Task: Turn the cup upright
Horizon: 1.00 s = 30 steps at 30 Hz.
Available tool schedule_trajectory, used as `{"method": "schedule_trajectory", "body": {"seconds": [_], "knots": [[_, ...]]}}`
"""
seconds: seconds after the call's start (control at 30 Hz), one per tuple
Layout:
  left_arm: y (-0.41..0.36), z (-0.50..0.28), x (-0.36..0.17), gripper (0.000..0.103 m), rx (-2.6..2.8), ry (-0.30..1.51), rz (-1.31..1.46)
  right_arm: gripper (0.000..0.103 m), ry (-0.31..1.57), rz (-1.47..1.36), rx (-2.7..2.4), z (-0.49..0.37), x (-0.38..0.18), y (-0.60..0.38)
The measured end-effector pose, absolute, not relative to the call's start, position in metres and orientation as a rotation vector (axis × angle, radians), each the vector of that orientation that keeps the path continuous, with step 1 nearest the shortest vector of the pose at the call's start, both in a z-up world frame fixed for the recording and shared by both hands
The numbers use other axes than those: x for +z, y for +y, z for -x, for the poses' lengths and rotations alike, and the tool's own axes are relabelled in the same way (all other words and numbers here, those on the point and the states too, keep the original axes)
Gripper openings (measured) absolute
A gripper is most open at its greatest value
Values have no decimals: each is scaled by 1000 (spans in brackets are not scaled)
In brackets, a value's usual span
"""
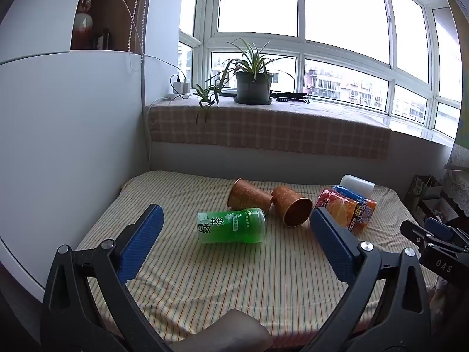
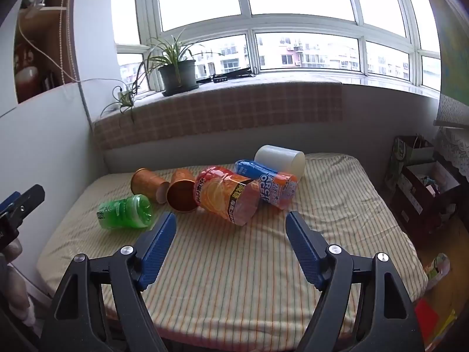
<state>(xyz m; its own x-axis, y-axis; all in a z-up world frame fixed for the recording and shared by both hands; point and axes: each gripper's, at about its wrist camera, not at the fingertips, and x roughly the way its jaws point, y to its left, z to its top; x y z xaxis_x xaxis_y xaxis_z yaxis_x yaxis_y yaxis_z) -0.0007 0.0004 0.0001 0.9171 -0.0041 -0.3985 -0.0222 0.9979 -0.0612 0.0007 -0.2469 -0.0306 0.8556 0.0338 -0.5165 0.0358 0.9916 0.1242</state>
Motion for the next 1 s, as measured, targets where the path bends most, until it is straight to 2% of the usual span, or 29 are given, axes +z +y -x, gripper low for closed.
{"method": "schedule_trajectory", "body": {"seconds": [1.0], "knots": [[2,-1,-3,102,19,427,57,77,550,-121,7,-2,-35,-243]]}}
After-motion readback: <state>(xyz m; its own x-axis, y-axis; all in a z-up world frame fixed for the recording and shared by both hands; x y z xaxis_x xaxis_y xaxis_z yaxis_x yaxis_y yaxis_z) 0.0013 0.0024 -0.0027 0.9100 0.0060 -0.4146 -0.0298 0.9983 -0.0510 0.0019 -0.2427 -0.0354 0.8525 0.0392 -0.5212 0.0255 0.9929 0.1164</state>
